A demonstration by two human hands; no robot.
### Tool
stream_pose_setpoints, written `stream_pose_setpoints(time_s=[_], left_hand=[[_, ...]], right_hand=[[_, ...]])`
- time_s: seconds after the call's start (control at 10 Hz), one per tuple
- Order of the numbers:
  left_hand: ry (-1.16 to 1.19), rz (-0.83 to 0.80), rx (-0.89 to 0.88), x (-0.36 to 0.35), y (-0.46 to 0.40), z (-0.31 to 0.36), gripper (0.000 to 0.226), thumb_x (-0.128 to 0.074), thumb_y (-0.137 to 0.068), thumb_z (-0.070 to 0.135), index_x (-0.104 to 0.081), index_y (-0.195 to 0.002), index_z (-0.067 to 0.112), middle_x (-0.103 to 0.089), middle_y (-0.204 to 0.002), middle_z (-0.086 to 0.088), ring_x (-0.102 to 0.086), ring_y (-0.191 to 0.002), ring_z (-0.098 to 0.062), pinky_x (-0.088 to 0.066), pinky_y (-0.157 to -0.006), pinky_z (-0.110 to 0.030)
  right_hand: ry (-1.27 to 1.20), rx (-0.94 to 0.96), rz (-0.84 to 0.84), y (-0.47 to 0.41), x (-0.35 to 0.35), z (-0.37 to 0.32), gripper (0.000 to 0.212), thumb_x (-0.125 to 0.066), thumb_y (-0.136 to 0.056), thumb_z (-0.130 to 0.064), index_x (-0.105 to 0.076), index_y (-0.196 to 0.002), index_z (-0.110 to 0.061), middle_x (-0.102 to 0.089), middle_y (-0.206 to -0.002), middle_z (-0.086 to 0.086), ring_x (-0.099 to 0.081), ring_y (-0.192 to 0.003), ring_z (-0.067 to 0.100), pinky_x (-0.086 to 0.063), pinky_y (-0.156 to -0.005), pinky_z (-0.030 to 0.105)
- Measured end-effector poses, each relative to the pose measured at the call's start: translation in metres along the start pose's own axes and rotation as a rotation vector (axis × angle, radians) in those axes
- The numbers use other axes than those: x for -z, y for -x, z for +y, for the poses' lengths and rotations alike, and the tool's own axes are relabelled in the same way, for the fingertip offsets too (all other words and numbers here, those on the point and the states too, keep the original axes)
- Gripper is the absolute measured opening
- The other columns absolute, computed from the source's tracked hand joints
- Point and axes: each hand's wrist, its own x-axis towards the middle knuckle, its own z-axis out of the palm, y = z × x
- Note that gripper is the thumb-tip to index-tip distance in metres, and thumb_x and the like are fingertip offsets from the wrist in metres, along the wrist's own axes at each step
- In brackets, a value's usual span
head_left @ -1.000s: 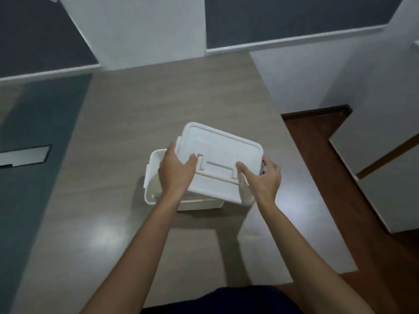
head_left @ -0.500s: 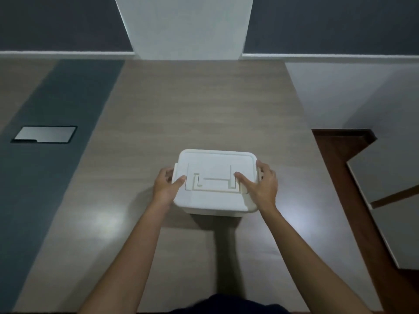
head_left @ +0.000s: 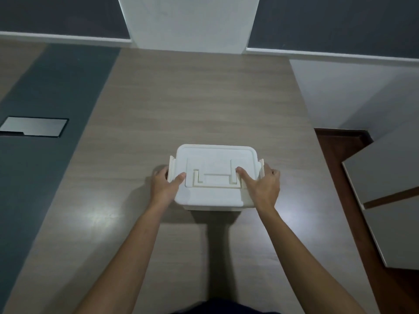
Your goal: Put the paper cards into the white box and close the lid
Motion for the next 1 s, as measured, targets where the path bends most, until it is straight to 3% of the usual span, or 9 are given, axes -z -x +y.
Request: stream_pose_setpoints(time_s=[0.1,0.2,0.3,0.5,0.8,0.9,1.0], left_hand=[[-0.110,0.104,-0.169,-0.014,0.012,-0.005,0.034,-0.057,-0.091,0.023,-0.061,-0.123,0.015,-0.071,-0.108,-0.009,-0.065,-0.101,-0.030,-0.046,-0.079,-0.030],[-0.298,0.238,-0.271,-0.023,0.011,-0.010,0.041,-0.048,-0.095,0.021,-0.053,-0.135,0.015,-0.070,-0.109,-0.021,-0.063,-0.097,-0.040,-0.046,-0.078,-0.036],[-0.337,0.266,-0.291,-0.025,0.002,-0.011,0.042,-0.047,-0.096,0.022,-0.052,-0.136,0.014,-0.070,-0.106,-0.024,-0.062,-0.094,-0.043,-0.046,-0.079,-0.040],[-0.319,0.311,-0.269,-0.031,-0.035,0.005,0.040,-0.044,-0.097,0.024,-0.054,-0.134,0.013,-0.070,-0.109,-0.021,-0.063,-0.096,-0.041,-0.048,-0.084,-0.043],[-0.309,0.229,-0.221,-0.040,-0.092,0.034,0.044,-0.040,-0.097,0.026,-0.047,-0.140,0.017,-0.063,-0.126,-0.017,-0.058,-0.112,-0.038,-0.046,-0.094,-0.042],[-0.241,0.141,-0.154,-0.031,-0.096,0.038,0.048,-0.032,-0.098,0.036,-0.046,-0.140,0.017,-0.057,-0.136,-0.014,-0.052,-0.123,-0.033,-0.040,-0.104,-0.039],[-0.157,0.209,-0.062,-0.014,-0.081,0.012,0.067,-0.024,-0.095,0.053,-0.028,-0.149,0.014,-0.030,-0.157,-0.009,-0.026,-0.144,-0.024,-0.019,-0.116,-0.036]], right_hand=[[-0.053,0.064,0.021,0.005,-0.003,0.005,0.086,-0.072,-0.074,-0.062,-0.048,-0.140,-0.013,-0.058,-0.122,0.010,-0.055,-0.112,0.027,-0.038,-0.088,0.031],[0.015,0.134,0.056,0.006,-0.006,0.007,0.077,-0.071,-0.080,-0.055,-0.050,-0.139,-0.011,-0.062,-0.118,0.014,-0.058,-0.108,0.031,-0.044,-0.090,0.034],[0.024,0.143,0.069,0.001,-0.011,0.005,0.076,-0.071,-0.081,-0.054,-0.051,-0.139,-0.010,-0.064,-0.115,0.015,-0.059,-0.105,0.030,-0.044,-0.089,0.034],[-0.024,0.183,0.053,-0.036,-0.029,-0.020,0.076,-0.073,-0.079,-0.054,-0.055,-0.137,-0.008,-0.065,-0.114,0.015,-0.060,-0.105,0.028,-0.046,-0.090,0.032],[0.042,0.183,-0.021,-0.092,-0.049,-0.053,0.079,-0.064,-0.083,-0.061,-0.050,-0.139,-0.008,-0.062,-0.122,0.017,-0.057,-0.114,0.031,-0.044,-0.094,0.035],[-0.117,0.079,-0.095,-0.090,-0.041,-0.052,0.082,-0.053,-0.085,-0.068,-0.046,-0.140,-0.008,-0.056,-0.134,0.016,-0.051,-0.124,0.030,-0.042,-0.103,0.041],[-0.281,-0.044,-0.014,-0.053,-0.042,-0.026,0.078,-0.031,-0.093,-0.065,-0.036,-0.147,-0.010,-0.041,-0.151,0.013,-0.040,-0.137,0.029,-0.034,-0.112,0.048]])
